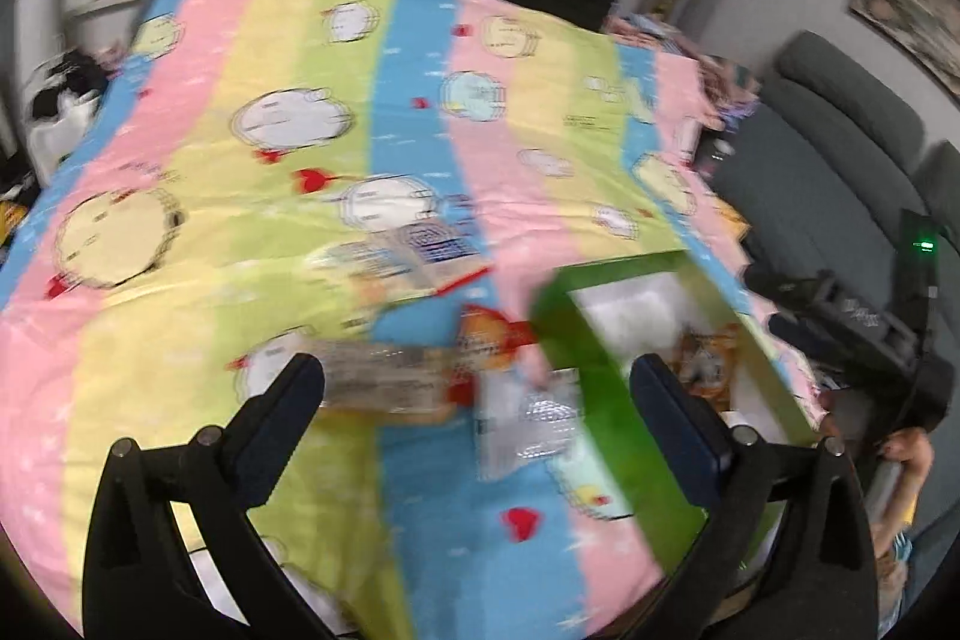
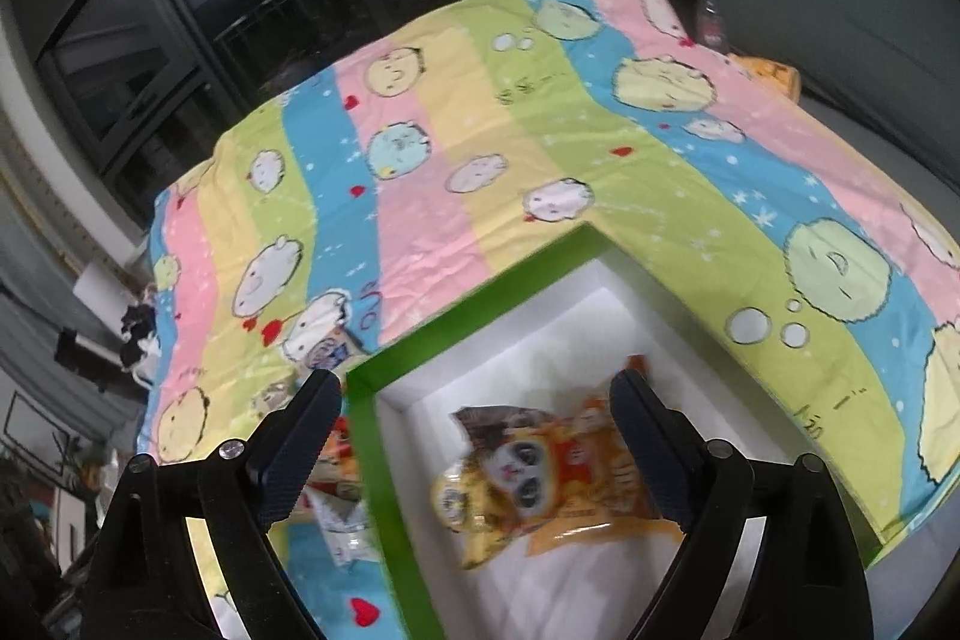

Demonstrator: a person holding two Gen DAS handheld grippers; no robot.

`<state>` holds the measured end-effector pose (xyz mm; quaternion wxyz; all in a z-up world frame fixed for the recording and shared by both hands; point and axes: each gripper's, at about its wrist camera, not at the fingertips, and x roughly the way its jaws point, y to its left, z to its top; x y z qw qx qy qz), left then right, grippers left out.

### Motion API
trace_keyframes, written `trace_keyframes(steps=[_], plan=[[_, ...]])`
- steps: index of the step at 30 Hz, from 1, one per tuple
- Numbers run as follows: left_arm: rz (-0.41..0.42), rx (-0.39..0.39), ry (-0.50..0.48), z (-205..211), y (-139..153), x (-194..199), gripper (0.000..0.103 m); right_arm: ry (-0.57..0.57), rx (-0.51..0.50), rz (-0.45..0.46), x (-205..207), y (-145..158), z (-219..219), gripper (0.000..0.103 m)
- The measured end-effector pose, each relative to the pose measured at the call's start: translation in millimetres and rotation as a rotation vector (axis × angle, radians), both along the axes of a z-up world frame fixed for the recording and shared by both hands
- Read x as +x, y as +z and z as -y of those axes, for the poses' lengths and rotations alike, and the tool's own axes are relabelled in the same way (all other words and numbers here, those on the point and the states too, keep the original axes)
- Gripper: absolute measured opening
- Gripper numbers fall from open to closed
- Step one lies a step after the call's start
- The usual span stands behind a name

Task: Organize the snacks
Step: 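Move the right tool back toward the remaining snacks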

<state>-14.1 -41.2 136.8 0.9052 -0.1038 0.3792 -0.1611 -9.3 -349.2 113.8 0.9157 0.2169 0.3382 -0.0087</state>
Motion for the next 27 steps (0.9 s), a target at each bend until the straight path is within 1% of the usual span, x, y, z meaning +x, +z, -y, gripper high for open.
trace_keyframes(steps=[3,5,6,9,12,15,17,18,19,20,21,23,25,27], plan=[[-0.026,0.019,0.044,-28.6,-13.5,0.5,0.102,0.053,-0.022,0.006,5.2,3.1,-21.9,0.092],[-0.045,0.009,0.112,-48.8,-24.9,3.4,0.102,0.091,-0.03,0.004,9.7,3.8,-38.4,0.095],[-0.057,-0.001,0.145,-60.4,-32.3,5.9,0.102,0.119,-0.034,-0.002,13.3,3.9,-48.3,0.096],[-0.107,-0.008,0.164,-79.7,-47.2,13.8,0.102,0.253,-0.061,-0.02,30.1,7.0,-85.1,0.097],[-0.12,-0.023,0.192,-94.3,-54.5,17.9,0.102,0.377,-0.118,-0.08,65.4,10.6,-126.9,0.096],[-0.164,-0.034,0.217,-103.8,-62.3,23.3,0.102,0.431,-0.188,-0.173,108.9,6.0,-159.2,0.096],[-0.163,-0.032,0.226,-108.4,-62.4,23.8,0.102,0.461,-0.253,-0.246,140.0,-3.9,-181.5,0.096],[-0.165,-0.039,0.227,-110.5,-62.6,23.6,0.102,0.474,-0.301,-0.287,157.8,-12.5,-192.7,0.095],[-0.169,-0.051,0.224,-113.1,-63.4,24.0,0.102,0.479,-0.33,-0.315,167.4,-19.2,-198.4,0.093],[-0.172,-0.062,0.223,-114.6,-63.9,24.0,0.102,0.493,-0.354,-0.358,180.3,-29.7,-204.5,0.088],[-0.178,-0.07,0.228,-116.7,-64.8,24.5,0.102,0.504,-0.368,-0.412,193.9,-42.5,-209.0,0.085],[-0.19,-0.067,0.242,-119.8,-66.4,25.0,0.102,0.488,-0.387,-0.482,212.7,-62.1,-210.3,0.084],[-0.191,-0.056,0.243,-120.3,-66.2,26.1,0.102,0.473,-0.416,-0.52,225.1,-77.9,-209.3,0.084],[-0.19,-0.054,0.246,-121.1,-65.6,26.1,0.102,0.456,-0.444,-0.537,233.1,-90.8,-207.6,0.084]])
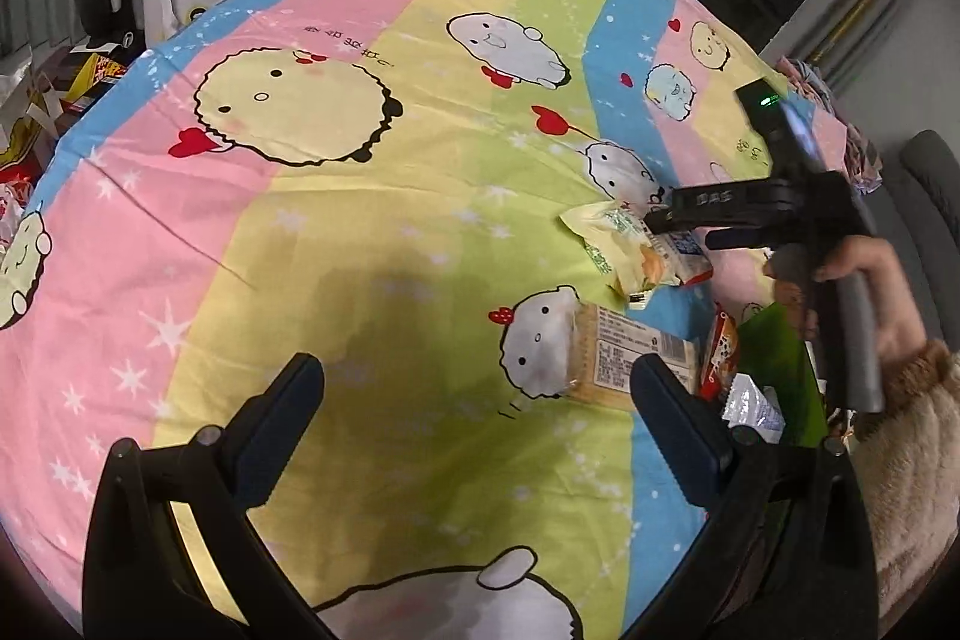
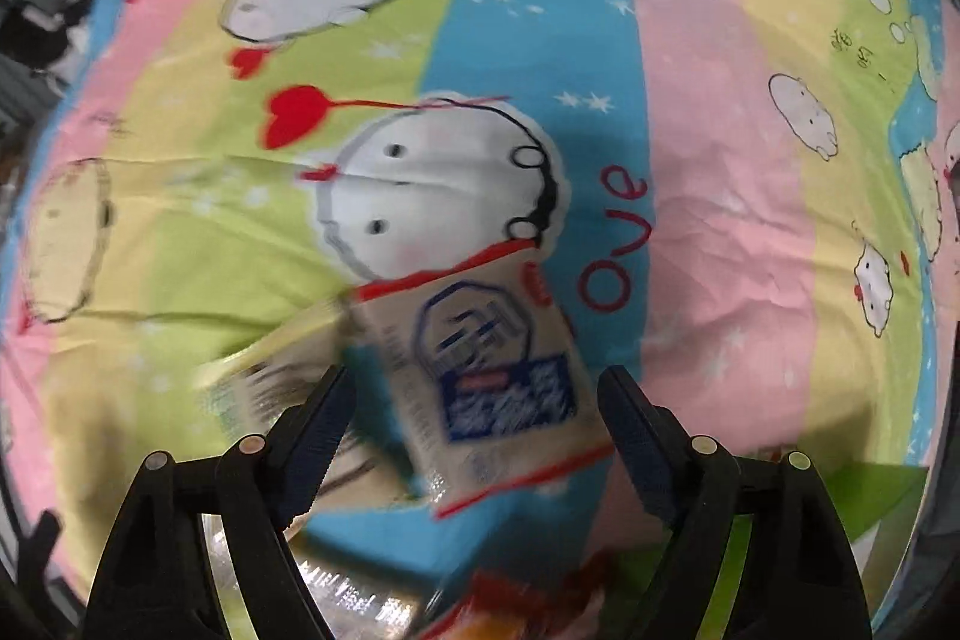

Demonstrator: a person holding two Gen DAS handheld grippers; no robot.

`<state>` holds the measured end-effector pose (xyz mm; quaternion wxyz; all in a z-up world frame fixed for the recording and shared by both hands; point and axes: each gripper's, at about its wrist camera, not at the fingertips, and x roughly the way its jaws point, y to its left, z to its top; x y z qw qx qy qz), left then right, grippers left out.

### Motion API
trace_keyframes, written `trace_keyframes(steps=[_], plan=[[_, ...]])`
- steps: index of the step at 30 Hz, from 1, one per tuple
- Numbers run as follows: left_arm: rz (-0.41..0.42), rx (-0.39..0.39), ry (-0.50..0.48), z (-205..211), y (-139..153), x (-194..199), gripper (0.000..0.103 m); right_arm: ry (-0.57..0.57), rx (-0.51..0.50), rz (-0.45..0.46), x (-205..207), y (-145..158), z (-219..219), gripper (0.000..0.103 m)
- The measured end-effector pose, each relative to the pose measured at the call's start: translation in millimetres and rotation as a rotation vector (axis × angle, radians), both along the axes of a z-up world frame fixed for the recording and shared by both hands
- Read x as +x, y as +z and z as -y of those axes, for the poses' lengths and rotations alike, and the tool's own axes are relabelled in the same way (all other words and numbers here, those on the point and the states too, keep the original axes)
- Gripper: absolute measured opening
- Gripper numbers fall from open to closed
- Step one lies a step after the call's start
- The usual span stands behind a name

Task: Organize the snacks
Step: 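Move the right tool back toward the remaining snacks, then grasp the white-and-blue biscuit packet with the right tool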

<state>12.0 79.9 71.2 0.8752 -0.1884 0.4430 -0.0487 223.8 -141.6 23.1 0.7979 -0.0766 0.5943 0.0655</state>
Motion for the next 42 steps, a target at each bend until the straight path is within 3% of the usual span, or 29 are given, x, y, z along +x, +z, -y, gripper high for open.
trace_keyframes(steps=[1,2,3,8,11,15,19,21,24,29,33,37,42], plan=[[0.0,-0.004,-0.001,-0.1,0.2,-0.3,0.102,0.002,-0.003,-0.007,2.2,-3.9,0.5,0.08],[-0.002,-0.009,-0.004,-0.2,0.1,0.0,0.102,0.011,-0.005,-0.022,3.4,-8.8,0.6,0.07],[-0.004,-0.016,-0.01,-0.5,-0.2,0.8,0.102,0.019,0.0,-0.035,3.9,-12.9,0.8,0.068],[-0.012,-0.015,-0.018,1.4,-1.3,1.0,0.102,-0.015,0.055,-0.005,-7.7,-6.5,11.8,0.066],[-0.015,-0.001,-0.01,2.1,-2.2,1.1,0.102,-0.047,0.113,0.024,-24.6,14.8,24.6,0.066],[-0.025,0.021,0.007,1.9,-4.1,1.9,0.102,-0.04,0.251,0.101,-76.6,61.3,34.1,0.066],[-0.018,0.031,0.031,-1.2,-4.4,0.5,0.102,0.011,0.391,0.18,-137.4,80.5,24.1,0.066],[-0.006,0.05,0.044,-2.6,-3.0,-1.0,0.102,0.019,0.447,0.201,-171.7,71.8,17.6,0.066],[0.002,0.075,0.057,-4.1,-2.2,-2.3,0.102,0.005,0.483,0.164,-197.2,44.4,4.1,0.066],[-0.013,0.066,0.066,-7.5,-3.5,-1.8,0.102,-0.033,0.395,0.096,-197.2,9.1,-17.1,0.066],[-0.021,0.044,0.098,-15.8,-3.5,-3.5,0.101,-0.035,0.41,0.033,-191.5,-12.2,-21.9,0.071],[-0.041,-0.016,0.075,-15.7,-4.0,-5.3,0.1,-0.041,0.417,0.071,-196.9,-4.9,-13.5,0.078],[-0.061,-0.022,0.009,2.0,-3.4,-8.2,0.089,-0.088,0.529,0.168,-209.9,22.0,18.4,0.078]])
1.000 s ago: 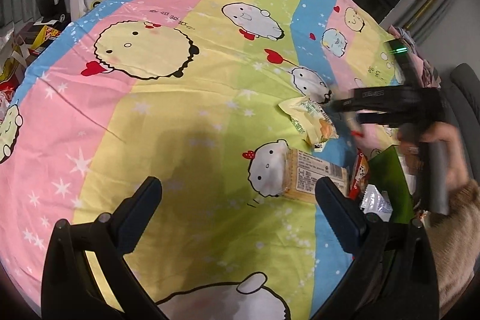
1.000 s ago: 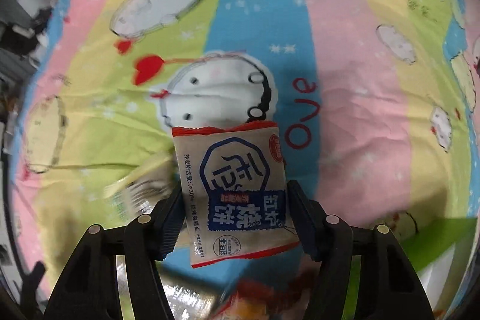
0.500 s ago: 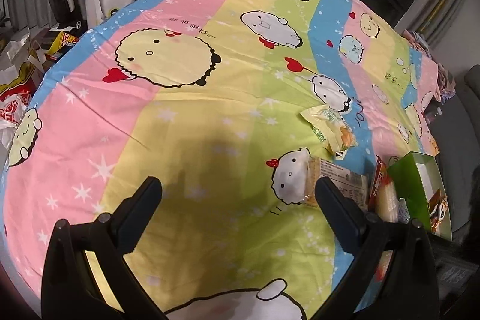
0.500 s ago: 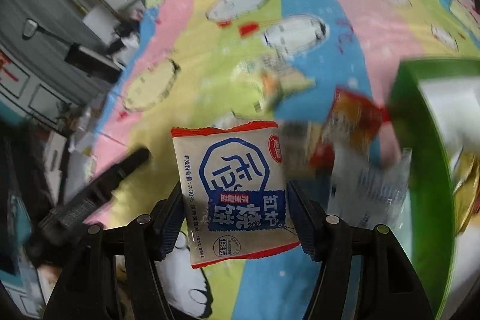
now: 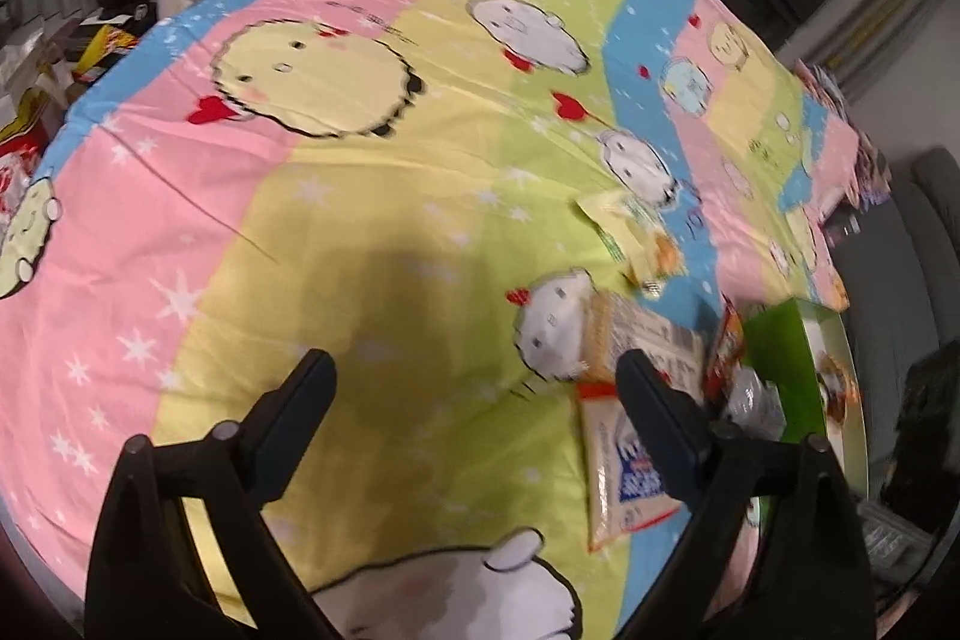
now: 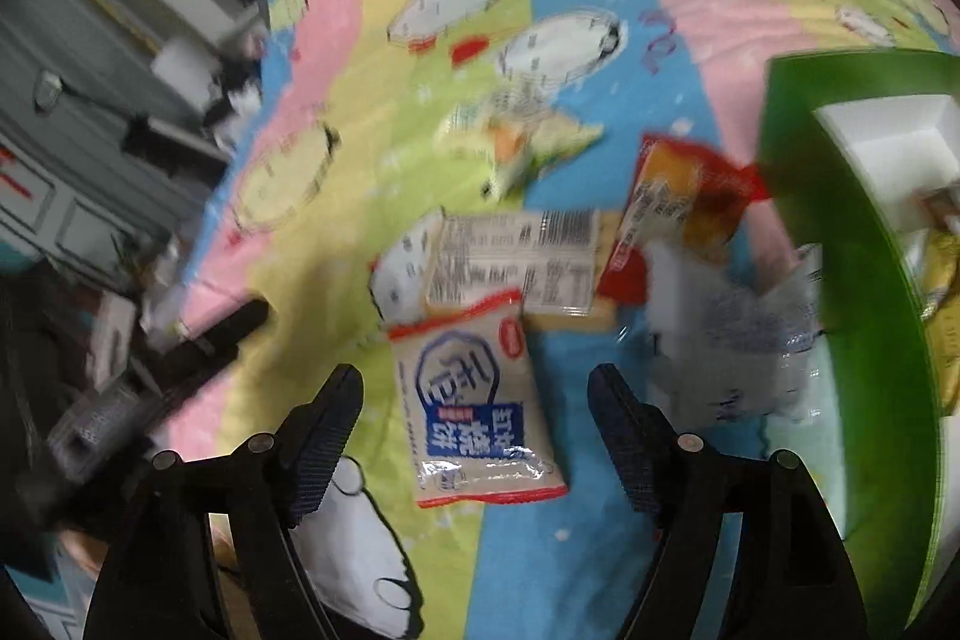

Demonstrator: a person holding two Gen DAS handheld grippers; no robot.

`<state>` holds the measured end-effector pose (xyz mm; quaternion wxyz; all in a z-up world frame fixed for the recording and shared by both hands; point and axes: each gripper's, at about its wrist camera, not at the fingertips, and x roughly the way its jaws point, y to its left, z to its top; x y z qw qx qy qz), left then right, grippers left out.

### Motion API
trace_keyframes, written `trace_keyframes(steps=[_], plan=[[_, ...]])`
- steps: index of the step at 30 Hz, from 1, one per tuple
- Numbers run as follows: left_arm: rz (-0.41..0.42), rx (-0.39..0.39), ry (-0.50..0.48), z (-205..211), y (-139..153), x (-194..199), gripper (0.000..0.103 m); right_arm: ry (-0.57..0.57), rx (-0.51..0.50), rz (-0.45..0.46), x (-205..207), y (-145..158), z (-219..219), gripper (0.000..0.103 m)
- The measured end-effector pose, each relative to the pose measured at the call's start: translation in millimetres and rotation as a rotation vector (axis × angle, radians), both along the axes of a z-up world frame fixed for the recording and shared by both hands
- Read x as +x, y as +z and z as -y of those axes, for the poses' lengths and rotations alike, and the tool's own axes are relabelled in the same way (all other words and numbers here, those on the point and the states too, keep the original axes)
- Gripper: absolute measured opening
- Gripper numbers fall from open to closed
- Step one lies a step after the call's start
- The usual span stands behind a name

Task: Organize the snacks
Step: 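Grasp the white-and-blue biscuit packet with the right tool, then carry the white-and-blue biscuit packet with the right tool over the box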

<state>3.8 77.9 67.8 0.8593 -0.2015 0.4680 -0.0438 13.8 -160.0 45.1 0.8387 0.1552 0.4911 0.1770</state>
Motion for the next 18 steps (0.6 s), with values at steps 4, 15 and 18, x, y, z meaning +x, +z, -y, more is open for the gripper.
trace_keyframes(steps=[4,15,18], plan=[[-0.036,-0.017,-0.11,27.1,-5.1,-3.6,0.069,-0.024,0.059,0.02,1.5,5.3,16.4,0.068],[-0.116,-0.059,-0.285,79.5,-29.0,-6.2,0.045,0.02,0.08,-0.124,15.3,-34.2,5.2,0.05],[-0.119,-0.031,-0.273,82.3,-32.0,-6.0,0.043,0.028,0.063,-0.128,15.6,-39.2,2.0,0.05]])
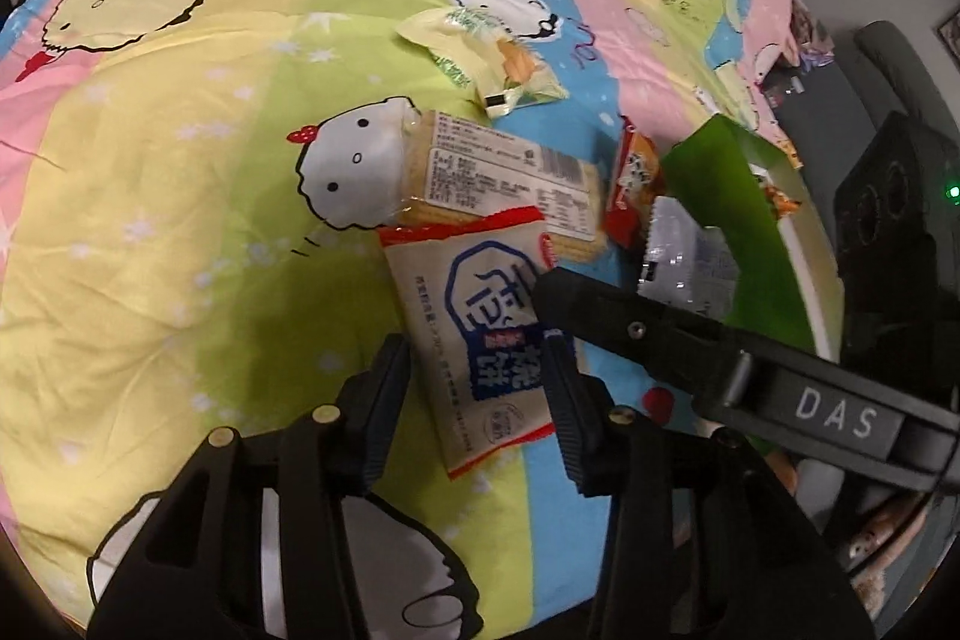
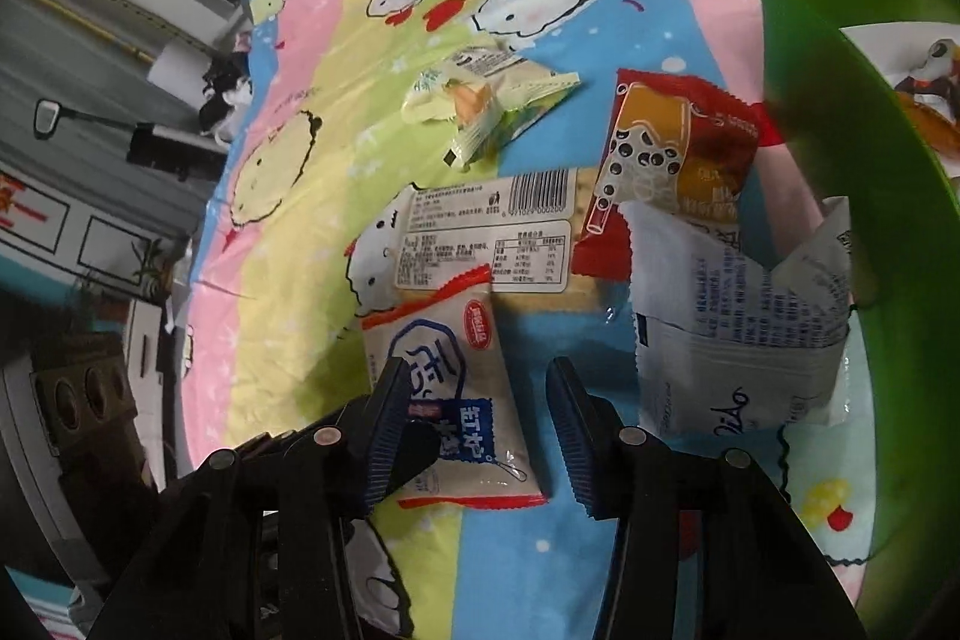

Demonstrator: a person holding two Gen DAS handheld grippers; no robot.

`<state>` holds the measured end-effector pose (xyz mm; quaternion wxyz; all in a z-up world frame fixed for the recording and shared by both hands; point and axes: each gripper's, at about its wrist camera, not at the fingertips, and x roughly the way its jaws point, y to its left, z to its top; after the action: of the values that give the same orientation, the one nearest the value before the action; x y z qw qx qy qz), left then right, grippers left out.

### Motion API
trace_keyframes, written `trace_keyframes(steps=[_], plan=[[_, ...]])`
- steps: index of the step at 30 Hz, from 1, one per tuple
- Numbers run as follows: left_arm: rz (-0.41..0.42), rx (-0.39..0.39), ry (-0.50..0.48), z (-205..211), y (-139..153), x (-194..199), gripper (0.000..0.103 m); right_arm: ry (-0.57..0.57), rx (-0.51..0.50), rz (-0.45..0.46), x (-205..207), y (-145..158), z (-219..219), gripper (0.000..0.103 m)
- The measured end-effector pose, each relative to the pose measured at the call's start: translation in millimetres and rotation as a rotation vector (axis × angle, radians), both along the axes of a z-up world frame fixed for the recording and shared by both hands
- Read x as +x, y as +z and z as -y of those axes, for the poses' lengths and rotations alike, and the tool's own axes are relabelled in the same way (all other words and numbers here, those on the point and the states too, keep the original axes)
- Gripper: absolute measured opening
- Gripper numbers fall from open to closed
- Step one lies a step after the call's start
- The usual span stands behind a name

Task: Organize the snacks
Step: 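Carry the white-and-blue biscuit packet with the right tool over the box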

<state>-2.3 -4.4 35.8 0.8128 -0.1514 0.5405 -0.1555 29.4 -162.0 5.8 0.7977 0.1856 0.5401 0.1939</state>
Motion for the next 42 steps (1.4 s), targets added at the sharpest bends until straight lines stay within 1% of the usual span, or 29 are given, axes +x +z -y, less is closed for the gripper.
trace_keyframes(steps=[2,4,6,9,11,16,19,24,29,32,36,39,42], plan=[[-0.004,0.007,-0.011,3.0,-2.7,0.6,0.041,0.007,-0.005,-0.002,0.5,-1.8,-1.9,0.05],[0.002,0.022,-0.017,5.9,-3.6,0.4,0.041,0.018,-0.002,0.0,0.8,-3.3,-5.2,0.05],[0.013,0.028,-0.019,7.7,-3.8,0.1,0.04,0.028,0.014,-0.004,1.0,-4.9,-8.4,0.045],[0.029,0.041,-0.018,9.3,-4.0,-0.5,0.037,0.027,-0.027,0.009,0.4,-5.8,-13.5,0.043],[0.048,0.056,-0.018,11.1,-1.3,-2.5,0.036,0.021,-0.041,0.013,-0.3,-4.7,-14.0,0.042],[0.119,0.103,-0.015,18.7,14.8,-8.3,0.036,0.019,-0.027,0.047,-5.3,7.5,-11.4,0.042],[0.173,0.121,-0.018,23.2,27.2,-12.5,0.036,0.02,-0.029,0.097,-12.0,21.0,-9.9,0.042],[0.253,0.113,-0.018,33.0,47.9,-18.8,0.036,-0.008,-0.04,0.191,-25.2,48.5,-0.5,0.042],[0.355,0.124,-0.033,48.6,76.1,-30.6,0.037,-0.032,-0.03,0.292,-40.4,78.0,13.3,0.042],[0.423,0.129,-0.055,60.5,95.4,-40.4,0.037,-0.062,-0.013,0.354,-52.1,97.1,27.8,0.042],[0.511,0.121,-0.095,81.3,117.2,-52.5,0.037,-0.102,-0.017,0.435,-68.3,118.5,46.2,0.042],[0.554,0.114,-0.126,95.3,128.0,-58.4,0.037,-0.135,-0.024,0.489,-80.4,131.0,63.3,0.042],[0.586,0.118,-0.16,112.7,136.7,-60.6,0.037,-0.173,-0.017,0.52,-87.9,139.4,82.7,0.042]])
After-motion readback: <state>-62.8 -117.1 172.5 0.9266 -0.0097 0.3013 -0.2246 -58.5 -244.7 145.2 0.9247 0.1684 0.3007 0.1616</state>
